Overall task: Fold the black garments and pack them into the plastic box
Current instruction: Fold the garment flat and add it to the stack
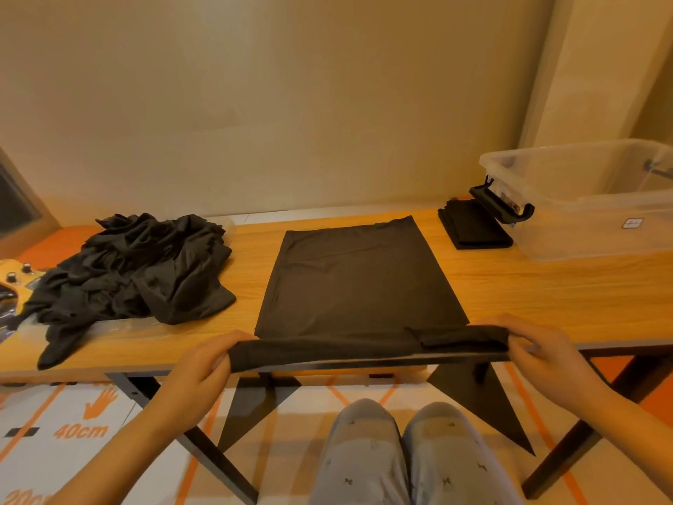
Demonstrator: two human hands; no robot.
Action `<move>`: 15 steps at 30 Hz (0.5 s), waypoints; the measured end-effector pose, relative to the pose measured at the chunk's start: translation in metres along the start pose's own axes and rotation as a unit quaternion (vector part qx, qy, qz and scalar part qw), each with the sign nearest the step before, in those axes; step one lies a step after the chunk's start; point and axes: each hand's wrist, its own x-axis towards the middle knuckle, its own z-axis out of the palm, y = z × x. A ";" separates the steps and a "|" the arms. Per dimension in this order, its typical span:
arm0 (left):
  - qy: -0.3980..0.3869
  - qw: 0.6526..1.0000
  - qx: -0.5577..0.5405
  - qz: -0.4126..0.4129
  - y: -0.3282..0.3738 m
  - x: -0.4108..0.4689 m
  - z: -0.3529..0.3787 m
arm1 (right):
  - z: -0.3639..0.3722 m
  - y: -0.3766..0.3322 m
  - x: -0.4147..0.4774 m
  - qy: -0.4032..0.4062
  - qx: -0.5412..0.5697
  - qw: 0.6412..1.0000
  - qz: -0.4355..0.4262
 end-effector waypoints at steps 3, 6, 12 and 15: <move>-0.013 0.998 -0.057 -0.032 0.008 0.024 -0.017 | -0.010 -0.022 0.026 0.039 0.062 0.997 0.015; -0.019 0.991 -0.123 -0.052 0.006 0.067 -0.037 | -0.023 -0.040 0.069 0.048 0.134 0.989 0.045; -0.005 0.939 -0.226 -0.260 -0.050 0.209 -0.041 | -0.007 -0.002 0.225 0.064 0.233 0.942 0.232; -0.053 0.916 -0.168 -0.360 -0.071 0.248 -0.023 | 0.024 0.052 0.274 0.023 0.078 0.929 0.360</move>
